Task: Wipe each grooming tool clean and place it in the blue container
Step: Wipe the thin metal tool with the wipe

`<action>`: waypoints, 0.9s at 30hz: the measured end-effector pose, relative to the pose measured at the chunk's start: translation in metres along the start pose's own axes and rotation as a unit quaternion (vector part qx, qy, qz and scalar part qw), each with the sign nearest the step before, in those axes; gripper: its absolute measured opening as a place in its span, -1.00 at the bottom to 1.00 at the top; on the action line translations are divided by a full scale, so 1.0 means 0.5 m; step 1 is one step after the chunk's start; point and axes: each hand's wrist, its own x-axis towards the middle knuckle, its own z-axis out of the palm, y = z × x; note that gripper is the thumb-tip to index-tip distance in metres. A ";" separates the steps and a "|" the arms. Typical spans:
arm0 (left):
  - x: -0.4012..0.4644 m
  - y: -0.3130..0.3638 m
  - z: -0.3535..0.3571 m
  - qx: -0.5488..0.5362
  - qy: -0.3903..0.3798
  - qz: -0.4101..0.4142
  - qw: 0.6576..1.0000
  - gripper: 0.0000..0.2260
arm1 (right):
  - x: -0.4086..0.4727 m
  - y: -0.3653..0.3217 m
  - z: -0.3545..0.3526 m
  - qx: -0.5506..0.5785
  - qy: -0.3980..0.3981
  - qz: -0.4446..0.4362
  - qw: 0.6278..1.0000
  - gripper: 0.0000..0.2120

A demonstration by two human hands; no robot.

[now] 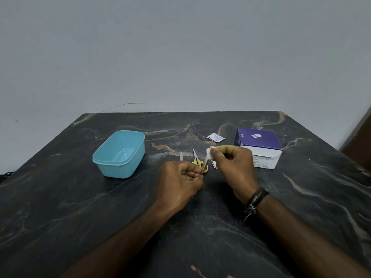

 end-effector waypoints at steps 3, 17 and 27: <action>-0.001 -0.002 0.001 -0.005 -0.007 -0.005 1.000 -0.81 | 0.005 -0.001 -0.005 0.017 0.023 -0.003 1.000 -0.81; 0.007 0.012 -0.008 -0.192 -0.009 -0.085 0.978 -0.90 | 0.001 -0.025 -0.020 0.125 0.008 0.044 0.991 -0.86; 0.011 0.006 -0.002 -0.208 -0.011 -0.081 0.975 -0.90 | -0.003 -0.023 -0.010 0.139 -0.005 0.060 0.988 -0.86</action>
